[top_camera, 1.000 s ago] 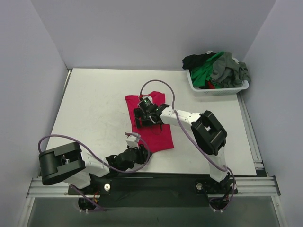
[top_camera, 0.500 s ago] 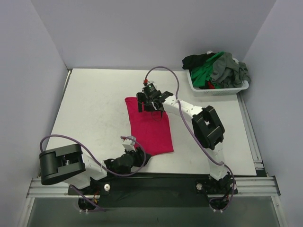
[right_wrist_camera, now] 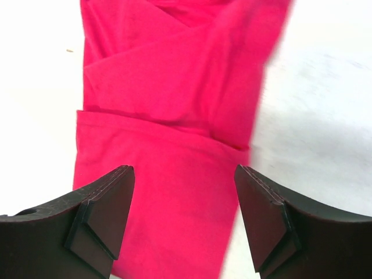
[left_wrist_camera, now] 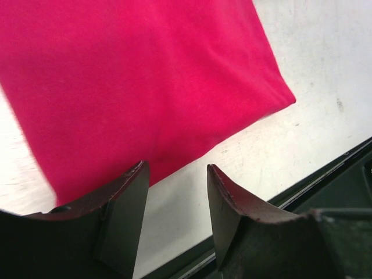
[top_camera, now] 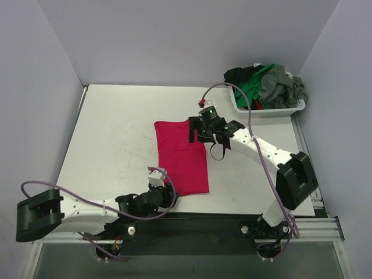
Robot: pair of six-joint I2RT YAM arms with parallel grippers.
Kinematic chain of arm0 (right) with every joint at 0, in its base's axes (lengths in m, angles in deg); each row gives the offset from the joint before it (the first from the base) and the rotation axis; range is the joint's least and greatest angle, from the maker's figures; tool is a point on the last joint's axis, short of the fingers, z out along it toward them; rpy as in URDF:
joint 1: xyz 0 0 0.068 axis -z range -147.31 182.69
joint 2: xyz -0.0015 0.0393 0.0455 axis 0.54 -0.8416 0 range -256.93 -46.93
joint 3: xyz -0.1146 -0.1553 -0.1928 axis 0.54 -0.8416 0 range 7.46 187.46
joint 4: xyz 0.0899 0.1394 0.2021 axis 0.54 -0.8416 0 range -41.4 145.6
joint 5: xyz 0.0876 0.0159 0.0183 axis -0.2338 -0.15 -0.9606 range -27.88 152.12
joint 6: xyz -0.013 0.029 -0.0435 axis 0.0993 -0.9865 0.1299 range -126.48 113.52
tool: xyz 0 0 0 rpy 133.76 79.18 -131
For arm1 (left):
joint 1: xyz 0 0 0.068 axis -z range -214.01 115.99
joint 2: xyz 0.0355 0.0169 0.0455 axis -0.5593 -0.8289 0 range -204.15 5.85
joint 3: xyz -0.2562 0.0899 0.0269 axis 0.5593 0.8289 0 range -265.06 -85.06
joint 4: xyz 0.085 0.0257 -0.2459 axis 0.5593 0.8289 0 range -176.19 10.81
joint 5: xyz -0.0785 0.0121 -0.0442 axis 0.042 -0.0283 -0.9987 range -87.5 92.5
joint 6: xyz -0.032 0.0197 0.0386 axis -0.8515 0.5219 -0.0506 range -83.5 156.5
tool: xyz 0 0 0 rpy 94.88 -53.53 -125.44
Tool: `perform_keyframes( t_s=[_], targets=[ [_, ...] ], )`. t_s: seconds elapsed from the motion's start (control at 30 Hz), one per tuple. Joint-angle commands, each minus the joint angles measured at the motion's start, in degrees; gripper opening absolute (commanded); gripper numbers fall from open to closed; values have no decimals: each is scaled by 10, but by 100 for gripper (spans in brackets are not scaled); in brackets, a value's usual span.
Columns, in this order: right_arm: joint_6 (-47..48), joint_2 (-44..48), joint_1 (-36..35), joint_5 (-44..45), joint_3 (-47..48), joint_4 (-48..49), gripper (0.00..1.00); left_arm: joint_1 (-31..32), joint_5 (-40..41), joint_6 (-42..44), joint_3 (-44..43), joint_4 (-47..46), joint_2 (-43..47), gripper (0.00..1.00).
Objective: Fold and stack the t-shirts
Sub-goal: Fold the folded rectangular tshirt in 1/3 of the way, then grab one side of the 2/3 rectangular tshirt with both arms
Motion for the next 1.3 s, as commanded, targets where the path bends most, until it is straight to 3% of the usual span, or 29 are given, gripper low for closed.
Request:
perform_keyframes(
  t_s=[0.0, 0.2, 0.43, 0.77, 1.27],
  targets=[
    [-6, 72, 13, 25, -71, -11, 71, 1, 37, 32, -37, 158, 91, 56],
    [-41, 179, 1, 12, -212, 5, 71, -29, 58, 28, -51, 284, 169, 60],
    [-103, 215, -99, 36, -308, 8, 68, -139, -32, 49, -42, 290, 152, 60],
    [-167, 197, -165, 64, -342, 11, 63, -146, -46, 50, -45, 321, 164, 61],
    [-213, 183, -185, 72, -392, 26, 48, -149, -58, 43, -41, 330, 163, 61]
  ],
)
